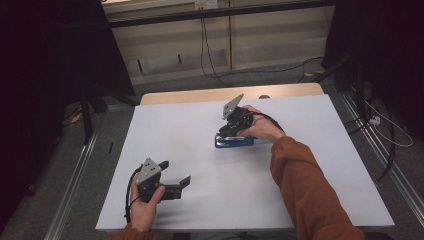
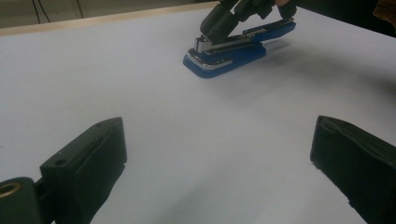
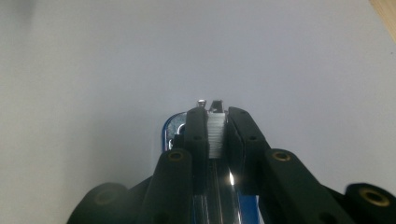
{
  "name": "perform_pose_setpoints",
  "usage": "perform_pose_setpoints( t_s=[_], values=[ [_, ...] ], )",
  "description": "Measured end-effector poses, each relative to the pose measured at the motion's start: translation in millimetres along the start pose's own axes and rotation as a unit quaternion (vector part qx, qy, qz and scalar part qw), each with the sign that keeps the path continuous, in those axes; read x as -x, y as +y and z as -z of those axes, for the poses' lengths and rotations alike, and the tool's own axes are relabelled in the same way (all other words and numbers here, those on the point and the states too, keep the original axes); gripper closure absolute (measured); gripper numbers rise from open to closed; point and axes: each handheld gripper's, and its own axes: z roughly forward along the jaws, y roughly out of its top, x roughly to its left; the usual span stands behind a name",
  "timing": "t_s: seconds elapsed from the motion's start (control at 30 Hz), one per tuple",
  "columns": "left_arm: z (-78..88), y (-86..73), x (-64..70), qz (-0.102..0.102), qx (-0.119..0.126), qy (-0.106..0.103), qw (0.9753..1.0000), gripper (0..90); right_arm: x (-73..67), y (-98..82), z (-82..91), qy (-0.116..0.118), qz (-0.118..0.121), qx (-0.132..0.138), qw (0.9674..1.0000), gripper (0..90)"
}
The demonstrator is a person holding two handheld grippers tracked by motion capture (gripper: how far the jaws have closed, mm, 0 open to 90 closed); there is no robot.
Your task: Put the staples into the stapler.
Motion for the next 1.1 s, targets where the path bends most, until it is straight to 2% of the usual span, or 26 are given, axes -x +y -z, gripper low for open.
perform_pose_setpoints(
  t_s=[0.67, 1.1],
  values=[
    [-0.1, 0.0, -0.1, 0.000, 0.000, 0.000, 1.0000, 3.8, -2.5, 1.5, 2.2, -0.009, 0.007, -0.003, 0.9999, 78.8],
    [0.1, 0.3, 0.3, -0.002, -0.001, -0.002, 1.0000, 3.8, -3.4, 1.5, 1.4, -0.007, 0.008, -0.007, 0.9999, 78.8]
  ],
)
